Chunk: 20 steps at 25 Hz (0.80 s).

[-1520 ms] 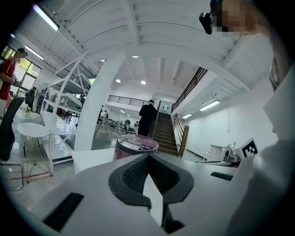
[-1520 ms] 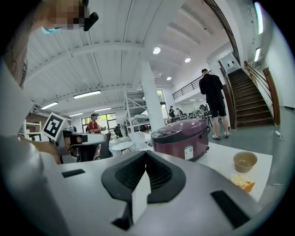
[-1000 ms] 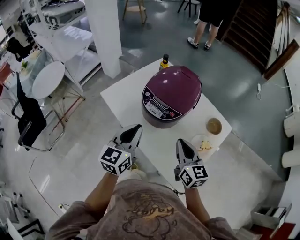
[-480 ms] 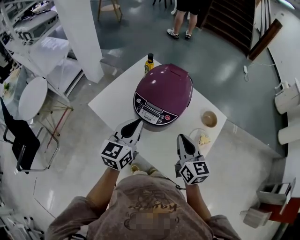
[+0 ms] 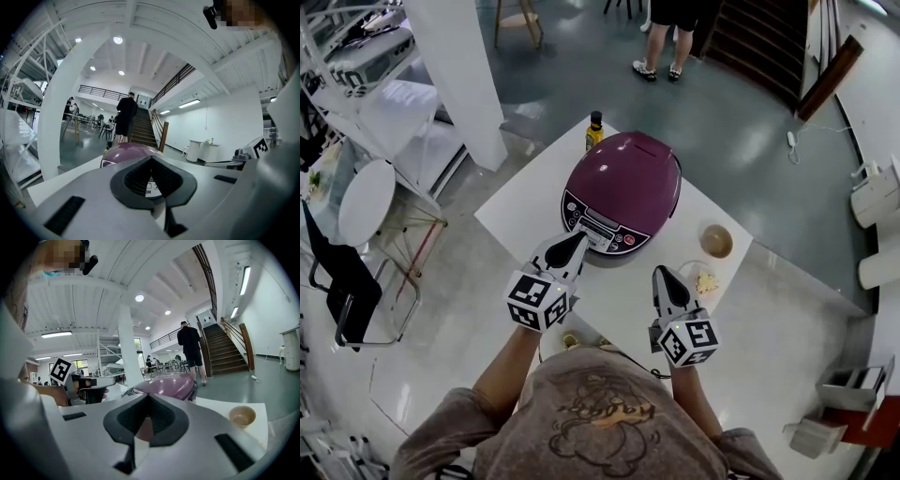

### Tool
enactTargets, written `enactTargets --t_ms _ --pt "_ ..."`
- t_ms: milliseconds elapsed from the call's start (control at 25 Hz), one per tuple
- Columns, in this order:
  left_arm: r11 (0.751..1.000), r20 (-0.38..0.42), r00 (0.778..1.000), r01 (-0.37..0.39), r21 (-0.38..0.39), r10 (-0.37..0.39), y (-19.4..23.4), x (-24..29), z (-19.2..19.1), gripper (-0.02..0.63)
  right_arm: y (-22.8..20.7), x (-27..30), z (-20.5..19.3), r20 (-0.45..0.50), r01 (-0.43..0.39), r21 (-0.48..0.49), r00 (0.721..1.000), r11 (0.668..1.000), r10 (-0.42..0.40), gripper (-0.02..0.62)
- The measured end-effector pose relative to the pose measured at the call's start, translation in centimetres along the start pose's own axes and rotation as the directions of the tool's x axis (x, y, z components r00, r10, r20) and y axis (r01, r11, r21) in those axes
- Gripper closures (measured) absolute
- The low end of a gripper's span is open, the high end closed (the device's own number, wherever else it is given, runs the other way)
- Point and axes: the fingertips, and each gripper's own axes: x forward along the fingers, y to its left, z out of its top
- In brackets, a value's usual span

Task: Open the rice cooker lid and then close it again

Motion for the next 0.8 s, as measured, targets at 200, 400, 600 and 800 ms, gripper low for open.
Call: enactTargets --t_ms 200,400,600,800 --pt "0.999 -0.040 0.999 -0.007 0.050 0.009 0.2 2.2 -0.6 0.584 -0.5 0.0 -0.2 0.001 -0.001 0.002 1.000 1.000 0.001 0.594" --pt "0.992 -0.087 0.996 -0.004 0.122 0.014 0.6 4.4 -1.0 0.584 -1.4 -0.2 -0.4 -0.006 0.007 0.002 1.000 1.000 -0.007 0.594" --pt "0.988 -0.159 0.987 0.021 0.150 0.003 0.7 6.2 -1.6 0.584 -1.8 -0.7 -0.8 -0.017 0.009 0.002 1.000 1.000 -0.009 0.594" --pt "0.983 -0.215 0.977 0.048 0.178 -0.008 0.8 7.6 -1.7 0.584 -2.3 -0.7 -0.7 -0.017 0.015 0.003 1.000 1.000 -0.015 0.594"
